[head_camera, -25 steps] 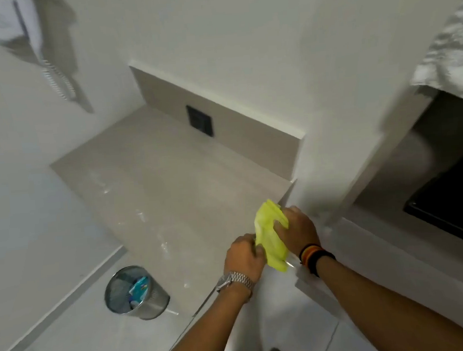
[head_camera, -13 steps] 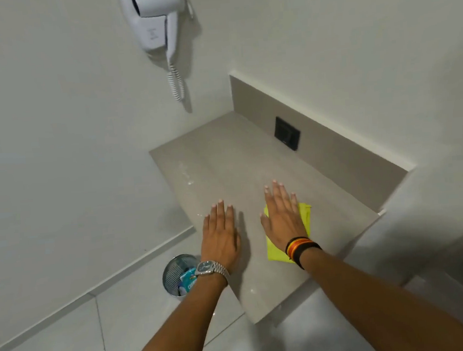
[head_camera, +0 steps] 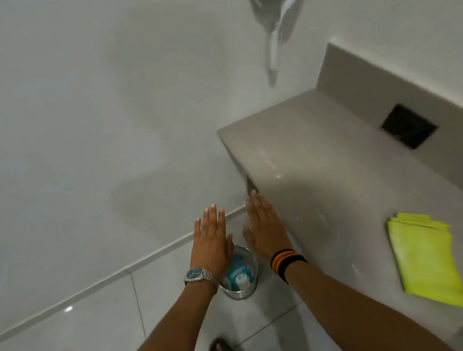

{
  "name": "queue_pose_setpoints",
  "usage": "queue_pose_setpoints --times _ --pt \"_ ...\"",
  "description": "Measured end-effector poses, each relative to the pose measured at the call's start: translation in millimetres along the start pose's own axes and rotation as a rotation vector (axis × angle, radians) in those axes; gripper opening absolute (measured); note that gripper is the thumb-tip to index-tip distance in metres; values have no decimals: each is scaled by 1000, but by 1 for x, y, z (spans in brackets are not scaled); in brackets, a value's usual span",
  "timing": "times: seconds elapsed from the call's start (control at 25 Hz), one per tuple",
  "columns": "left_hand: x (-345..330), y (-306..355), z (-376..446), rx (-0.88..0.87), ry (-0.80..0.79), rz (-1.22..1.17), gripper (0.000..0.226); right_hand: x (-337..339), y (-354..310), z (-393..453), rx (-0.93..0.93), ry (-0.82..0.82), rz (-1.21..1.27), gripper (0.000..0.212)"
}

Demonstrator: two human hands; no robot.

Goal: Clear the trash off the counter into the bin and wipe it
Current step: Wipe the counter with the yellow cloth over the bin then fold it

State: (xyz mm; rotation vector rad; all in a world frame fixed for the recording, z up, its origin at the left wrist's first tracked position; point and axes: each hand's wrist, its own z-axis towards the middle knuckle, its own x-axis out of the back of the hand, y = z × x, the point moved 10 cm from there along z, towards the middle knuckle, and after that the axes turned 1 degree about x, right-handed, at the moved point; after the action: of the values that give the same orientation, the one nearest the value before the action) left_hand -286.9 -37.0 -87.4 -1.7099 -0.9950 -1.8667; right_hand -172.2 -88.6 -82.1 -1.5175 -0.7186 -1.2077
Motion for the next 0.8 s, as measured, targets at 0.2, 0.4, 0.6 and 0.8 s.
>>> queue_pose_setpoints --times 0.2,0.4,0.6,0.8 --pt "-129 -77 -8 69 -227 -151 63 -148 26 2 -105 -290 30 71" --pt "-269 -134 3 262 -345 -203 61 -291 98 8 -309 -431 79 75" --pt "-434 -211 10 605 -512 -318 66 -438 170 -1 -637 -514 271 77" --pt "-509 -236 6 830 -535 -511 34 -486 211 -10 -813 -445 301 38"
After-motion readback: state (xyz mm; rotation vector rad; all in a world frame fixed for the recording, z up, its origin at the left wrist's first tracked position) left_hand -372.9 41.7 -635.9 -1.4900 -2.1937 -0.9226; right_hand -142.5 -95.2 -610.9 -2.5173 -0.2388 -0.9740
